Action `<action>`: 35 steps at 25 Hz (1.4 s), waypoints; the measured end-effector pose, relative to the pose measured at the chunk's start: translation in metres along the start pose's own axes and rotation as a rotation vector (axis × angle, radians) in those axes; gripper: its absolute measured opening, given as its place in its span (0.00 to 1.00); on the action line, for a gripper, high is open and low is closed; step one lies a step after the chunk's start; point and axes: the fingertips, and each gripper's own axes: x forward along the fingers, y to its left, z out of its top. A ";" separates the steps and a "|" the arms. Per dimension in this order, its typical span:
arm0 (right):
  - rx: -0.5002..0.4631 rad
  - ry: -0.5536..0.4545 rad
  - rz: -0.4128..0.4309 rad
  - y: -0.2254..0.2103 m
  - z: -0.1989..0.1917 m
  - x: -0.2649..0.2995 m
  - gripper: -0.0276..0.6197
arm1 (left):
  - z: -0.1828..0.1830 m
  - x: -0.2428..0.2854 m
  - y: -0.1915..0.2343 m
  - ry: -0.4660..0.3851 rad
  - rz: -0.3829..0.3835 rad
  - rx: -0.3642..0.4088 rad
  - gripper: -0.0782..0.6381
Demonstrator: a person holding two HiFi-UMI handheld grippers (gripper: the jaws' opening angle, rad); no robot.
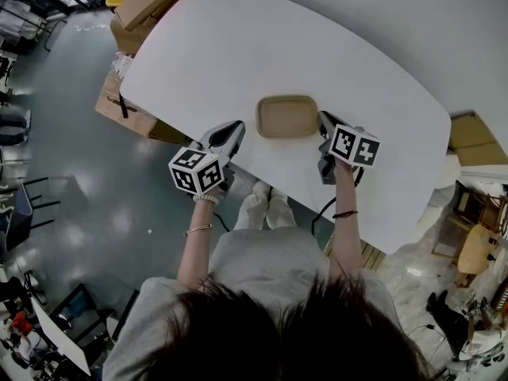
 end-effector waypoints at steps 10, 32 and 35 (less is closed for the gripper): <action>-0.009 -0.039 0.024 0.011 0.018 -0.016 0.10 | 0.018 0.000 -0.010 -0.032 -0.017 0.024 0.10; -0.046 -0.161 0.159 0.060 0.063 -0.071 0.09 | 0.070 -0.024 -0.046 -0.117 -0.090 0.132 0.10; -0.042 -0.174 0.181 0.064 0.067 -0.080 0.09 | 0.074 -0.026 -0.051 -0.129 -0.097 0.132 0.10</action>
